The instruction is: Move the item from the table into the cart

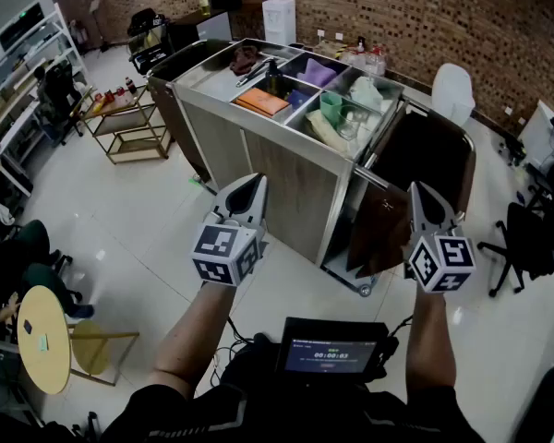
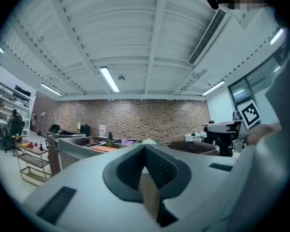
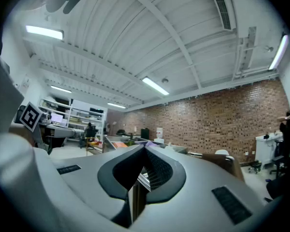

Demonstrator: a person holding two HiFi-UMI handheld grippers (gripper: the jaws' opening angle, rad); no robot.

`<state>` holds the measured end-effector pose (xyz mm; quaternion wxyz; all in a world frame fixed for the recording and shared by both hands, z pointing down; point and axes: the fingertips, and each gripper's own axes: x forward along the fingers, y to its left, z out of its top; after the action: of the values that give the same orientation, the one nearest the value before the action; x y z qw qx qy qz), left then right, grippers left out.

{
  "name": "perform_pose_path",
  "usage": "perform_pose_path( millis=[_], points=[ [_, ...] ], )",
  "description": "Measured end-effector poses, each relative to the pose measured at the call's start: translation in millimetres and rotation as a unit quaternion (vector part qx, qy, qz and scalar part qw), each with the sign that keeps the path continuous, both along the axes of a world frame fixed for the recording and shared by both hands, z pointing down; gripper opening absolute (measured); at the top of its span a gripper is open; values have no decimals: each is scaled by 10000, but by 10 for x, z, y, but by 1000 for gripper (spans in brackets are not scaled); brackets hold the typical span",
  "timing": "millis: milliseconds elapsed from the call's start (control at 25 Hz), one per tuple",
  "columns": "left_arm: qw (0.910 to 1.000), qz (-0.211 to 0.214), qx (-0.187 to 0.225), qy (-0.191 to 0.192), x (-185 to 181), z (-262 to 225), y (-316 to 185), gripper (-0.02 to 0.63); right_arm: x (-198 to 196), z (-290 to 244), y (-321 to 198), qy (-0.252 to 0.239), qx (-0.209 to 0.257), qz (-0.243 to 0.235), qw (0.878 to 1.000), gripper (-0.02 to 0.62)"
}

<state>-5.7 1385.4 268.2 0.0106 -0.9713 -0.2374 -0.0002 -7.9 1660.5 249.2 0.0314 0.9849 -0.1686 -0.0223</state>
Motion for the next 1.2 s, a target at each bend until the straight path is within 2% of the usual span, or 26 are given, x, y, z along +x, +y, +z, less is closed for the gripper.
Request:
perform_pose_path(
  millis=[160, 240, 320, 400, 520, 640, 800, 920, 1080, 1200],
  points=[
    [9989, -462, -14, 67, 97, -110, -1150, 0, 350, -99, -1033, 44, 142, -279, 9995, 3],
    [9967, -807, -53, 81, 210, -152, -2190, 0, 646, -129, -2021, 41, 173, -521, 9985, 3],
    [9932, -1159, -86, 119, 325, -197, -3416, 0, 958, -168, -3227, 51, 127, -818, 9966, 3],
    [9889, -1478, -90, 156, 409, -205, -4388, 0, 1231, -166, -4198, 43, 116, -1088, 9940, 3],
    [9806, -1956, -91, 128, 481, -73, -5220, 0, 1574, -7, -5092, -22, 105, -1559, 9877, 3],
    [9677, -2517, -98, 122, 424, 8, -6067, 0, 1832, 56, -6062, -41, 71, -2124, 9771, 3],
    [9462, -3230, -198, -51, 445, 13, -7444, 0, 2224, -11, -7701, -80, -40, -2920, 9564, 3],
    [9310, -3644, -162, -159, 486, 39, -8089, 0, 2469, 50, -8611, -136, -24, -3481, 9374, 3],
    [9009, -4325, -278, -237, 332, 42, -8861, 0, 2578, 118, -9834, -209, -82, -4425, 8965, 3],
    [8756, -4807, -377, -271, 108, 75, -9622, 0, 2519, 140, -10861, -195, -176, -4987, 8664, 3]
  ],
)
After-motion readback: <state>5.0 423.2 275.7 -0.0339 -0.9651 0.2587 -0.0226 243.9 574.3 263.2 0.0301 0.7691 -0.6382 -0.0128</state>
